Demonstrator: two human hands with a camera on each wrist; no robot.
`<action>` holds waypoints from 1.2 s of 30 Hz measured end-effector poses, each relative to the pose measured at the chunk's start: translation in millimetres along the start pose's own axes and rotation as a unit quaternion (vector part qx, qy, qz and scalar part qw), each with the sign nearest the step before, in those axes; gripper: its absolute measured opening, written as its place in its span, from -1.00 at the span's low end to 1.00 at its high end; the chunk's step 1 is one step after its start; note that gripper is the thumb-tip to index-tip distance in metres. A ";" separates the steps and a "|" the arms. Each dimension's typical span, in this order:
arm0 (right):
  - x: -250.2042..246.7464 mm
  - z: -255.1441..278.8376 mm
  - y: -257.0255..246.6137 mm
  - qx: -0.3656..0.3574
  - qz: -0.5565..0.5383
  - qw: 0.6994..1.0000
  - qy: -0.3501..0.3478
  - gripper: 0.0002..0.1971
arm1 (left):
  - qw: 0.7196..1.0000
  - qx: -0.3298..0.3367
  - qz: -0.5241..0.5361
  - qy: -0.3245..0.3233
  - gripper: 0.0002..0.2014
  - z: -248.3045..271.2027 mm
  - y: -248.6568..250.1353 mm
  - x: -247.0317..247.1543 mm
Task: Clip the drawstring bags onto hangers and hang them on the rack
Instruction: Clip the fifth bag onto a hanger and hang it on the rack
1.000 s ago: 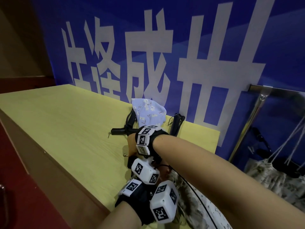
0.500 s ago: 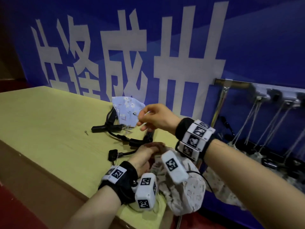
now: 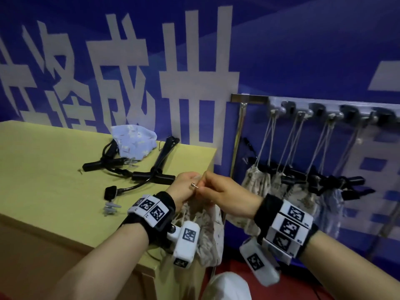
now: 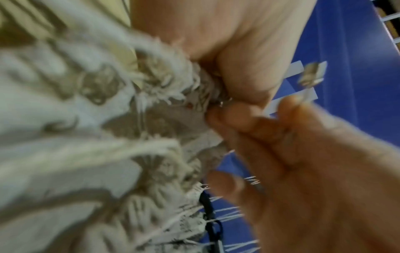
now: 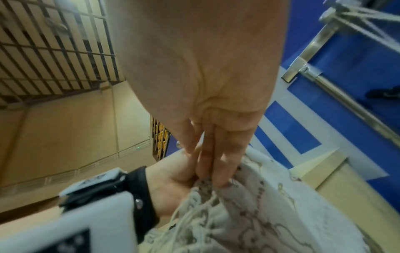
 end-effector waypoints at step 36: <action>-2.4 -105.2 -37.6 0.047 0.216 0.975 -0.009 -0.77 | 0.996 -0.010 -0.072 0.055 -0.84 27.1 -12.6 -11.0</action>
Point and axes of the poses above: each hand's wrist, its own z-axis away from the middle knuckle, its own x-axis out of the palm, y = z × x, the point moved 9 cm from there along -z, towards the middle knuckle, and after that the axes turned 3 degrees about -z, right-handed, at the moved point
